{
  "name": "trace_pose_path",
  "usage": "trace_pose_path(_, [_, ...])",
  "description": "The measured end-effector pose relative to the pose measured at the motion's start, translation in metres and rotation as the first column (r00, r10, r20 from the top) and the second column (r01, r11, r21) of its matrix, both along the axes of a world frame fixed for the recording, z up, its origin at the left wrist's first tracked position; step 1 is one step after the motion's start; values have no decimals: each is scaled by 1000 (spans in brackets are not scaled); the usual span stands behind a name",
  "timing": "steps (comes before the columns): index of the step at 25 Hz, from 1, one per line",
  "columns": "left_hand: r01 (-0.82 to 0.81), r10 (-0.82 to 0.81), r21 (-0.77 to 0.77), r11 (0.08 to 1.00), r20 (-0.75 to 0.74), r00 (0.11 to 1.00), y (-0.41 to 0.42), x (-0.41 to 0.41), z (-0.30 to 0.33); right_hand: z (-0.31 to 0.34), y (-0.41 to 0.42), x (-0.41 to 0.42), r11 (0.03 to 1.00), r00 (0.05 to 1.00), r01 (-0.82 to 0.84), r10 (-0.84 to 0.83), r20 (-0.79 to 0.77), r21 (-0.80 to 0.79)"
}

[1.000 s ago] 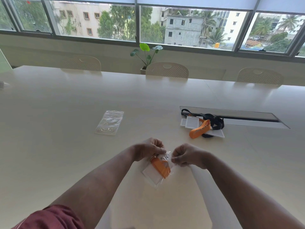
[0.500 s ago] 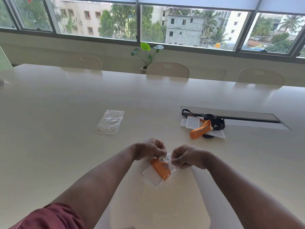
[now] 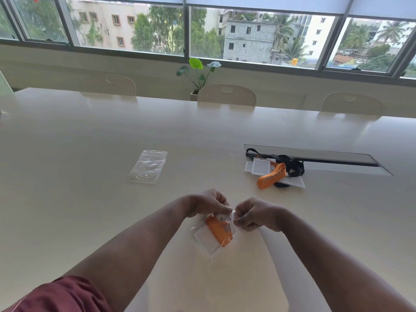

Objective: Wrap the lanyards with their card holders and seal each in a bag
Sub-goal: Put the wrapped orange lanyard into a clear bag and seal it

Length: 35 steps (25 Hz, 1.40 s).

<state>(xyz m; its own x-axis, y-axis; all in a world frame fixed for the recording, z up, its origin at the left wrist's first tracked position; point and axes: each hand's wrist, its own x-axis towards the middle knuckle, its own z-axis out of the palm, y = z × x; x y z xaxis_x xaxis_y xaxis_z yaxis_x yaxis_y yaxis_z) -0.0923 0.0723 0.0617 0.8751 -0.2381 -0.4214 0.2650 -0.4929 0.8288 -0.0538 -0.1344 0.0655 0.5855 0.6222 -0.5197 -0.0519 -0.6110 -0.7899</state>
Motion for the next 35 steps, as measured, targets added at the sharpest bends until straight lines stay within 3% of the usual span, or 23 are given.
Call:
trace_pose_path(4, [-108, 108, 0, 994, 18, 994, -3, 0, -5, -1, -2, -1, 999, 999, 33, -32, -24, 31])
trace_pose_path(8, [-249, 255, -192, 949, 9, 967, 2, -2, -11, -5, -7, -2, 980, 985, 140, -124, -118, 142])
trace_pose_path(13, [-380, 409, -368, 849, 3, 912, 5, 0, -16, -17, -9, -5, 838, 921, 385, -317, -228, 387])
trace_pose_path(17, [-302, 298, -355, 885, -66, 952, 13, -2, -4, -24, -4, -9, 724, 872, 487, -372, -318, 488])
trace_pose_path(24, [-136, 108, -205, 969, -143, 984, 7, 8, 3, -24, -1, -7, 758, 888, 445, -306, -343, 476])
trace_pose_path(30, [-133, 20, -387, 912, -282, 959, 14, 7, -8, -22, -2, -7, 797, 902, 415, -294, -317, 439])
trace_pose_path(35, [-122, 9, -453, 883, -244, 970, 21, 9, -16, -22, 0, -6, 806, 905, 402, -278, -321, 434])
